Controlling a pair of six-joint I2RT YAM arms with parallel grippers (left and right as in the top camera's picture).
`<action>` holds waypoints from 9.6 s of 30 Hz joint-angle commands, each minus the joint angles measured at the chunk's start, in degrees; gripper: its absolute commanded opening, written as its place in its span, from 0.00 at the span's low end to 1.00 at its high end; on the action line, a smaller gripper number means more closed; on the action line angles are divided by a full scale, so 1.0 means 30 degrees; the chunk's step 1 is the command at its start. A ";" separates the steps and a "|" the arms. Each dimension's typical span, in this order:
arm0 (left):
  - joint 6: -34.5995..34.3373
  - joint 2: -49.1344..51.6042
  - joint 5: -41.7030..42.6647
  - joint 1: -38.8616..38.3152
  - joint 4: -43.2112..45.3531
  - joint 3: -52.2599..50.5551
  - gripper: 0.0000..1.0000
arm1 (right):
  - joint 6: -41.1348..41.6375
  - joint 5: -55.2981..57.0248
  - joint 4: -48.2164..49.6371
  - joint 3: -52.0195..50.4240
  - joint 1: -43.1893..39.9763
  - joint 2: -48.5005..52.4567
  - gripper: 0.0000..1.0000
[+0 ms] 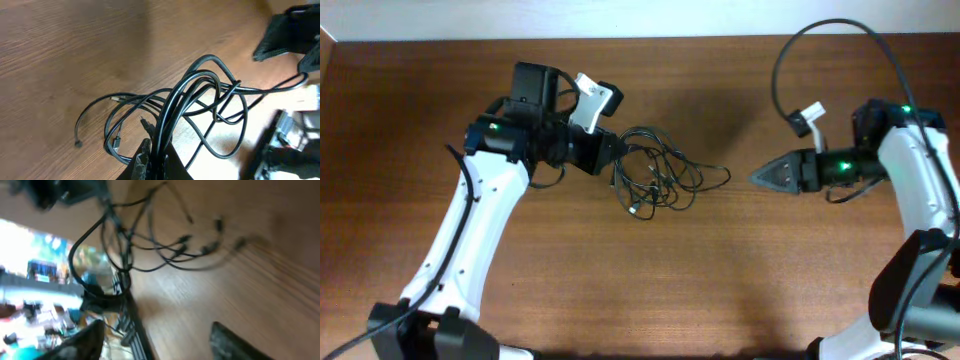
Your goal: Untangle cables
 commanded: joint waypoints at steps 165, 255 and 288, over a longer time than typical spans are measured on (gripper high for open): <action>-1.5344 1.0069 0.4437 -0.6149 1.5205 -0.0991 0.74 | 1.5548 0.8582 0.3155 0.2266 0.3337 -0.1923 0.04; -0.6943 0.1829 -0.6783 0.2535 0.0962 -0.1508 0.99 | 1.6415 1.0958 0.3563 0.2251 -0.1268 -0.1923 0.97; -0.8590 0.7111 -0.7053 -0.0138 -0.1158 -0.1523 0.00 | 1.8170 1.0644 1.2852 -0.6841 1.0389 -0.1902 0.91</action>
